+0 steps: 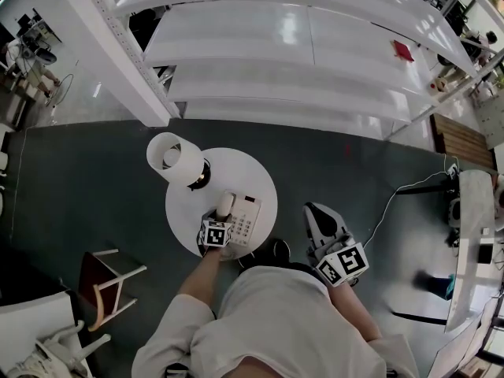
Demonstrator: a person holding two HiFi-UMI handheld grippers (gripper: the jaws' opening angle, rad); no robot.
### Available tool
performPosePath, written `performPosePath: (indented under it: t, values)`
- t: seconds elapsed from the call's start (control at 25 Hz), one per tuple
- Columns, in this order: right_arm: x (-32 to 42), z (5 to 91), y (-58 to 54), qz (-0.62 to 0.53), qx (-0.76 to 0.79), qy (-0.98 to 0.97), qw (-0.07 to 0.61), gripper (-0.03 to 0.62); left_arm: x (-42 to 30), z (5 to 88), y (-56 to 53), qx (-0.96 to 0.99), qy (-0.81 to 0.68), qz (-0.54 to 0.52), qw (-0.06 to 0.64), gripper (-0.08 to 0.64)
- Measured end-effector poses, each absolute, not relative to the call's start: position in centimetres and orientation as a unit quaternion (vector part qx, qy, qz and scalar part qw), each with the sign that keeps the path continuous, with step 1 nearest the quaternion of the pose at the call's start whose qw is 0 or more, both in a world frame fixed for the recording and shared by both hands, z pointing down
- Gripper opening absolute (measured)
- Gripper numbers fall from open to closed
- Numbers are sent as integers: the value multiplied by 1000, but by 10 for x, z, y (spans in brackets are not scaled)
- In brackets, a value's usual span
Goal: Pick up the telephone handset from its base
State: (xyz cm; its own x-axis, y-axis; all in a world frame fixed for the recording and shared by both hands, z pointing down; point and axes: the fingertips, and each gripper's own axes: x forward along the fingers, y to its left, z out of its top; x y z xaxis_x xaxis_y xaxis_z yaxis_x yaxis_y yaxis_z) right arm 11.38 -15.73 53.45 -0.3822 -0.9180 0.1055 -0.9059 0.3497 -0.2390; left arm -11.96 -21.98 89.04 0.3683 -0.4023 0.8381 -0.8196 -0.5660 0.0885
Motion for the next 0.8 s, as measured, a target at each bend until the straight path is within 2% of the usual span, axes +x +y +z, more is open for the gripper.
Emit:
performPosePath:
  t: [0.8]
  values:
    - [82, 533, -142, -124, -508, 851, 42, 9, -137, 782, -177, 831, -444, 251, 222, 229]
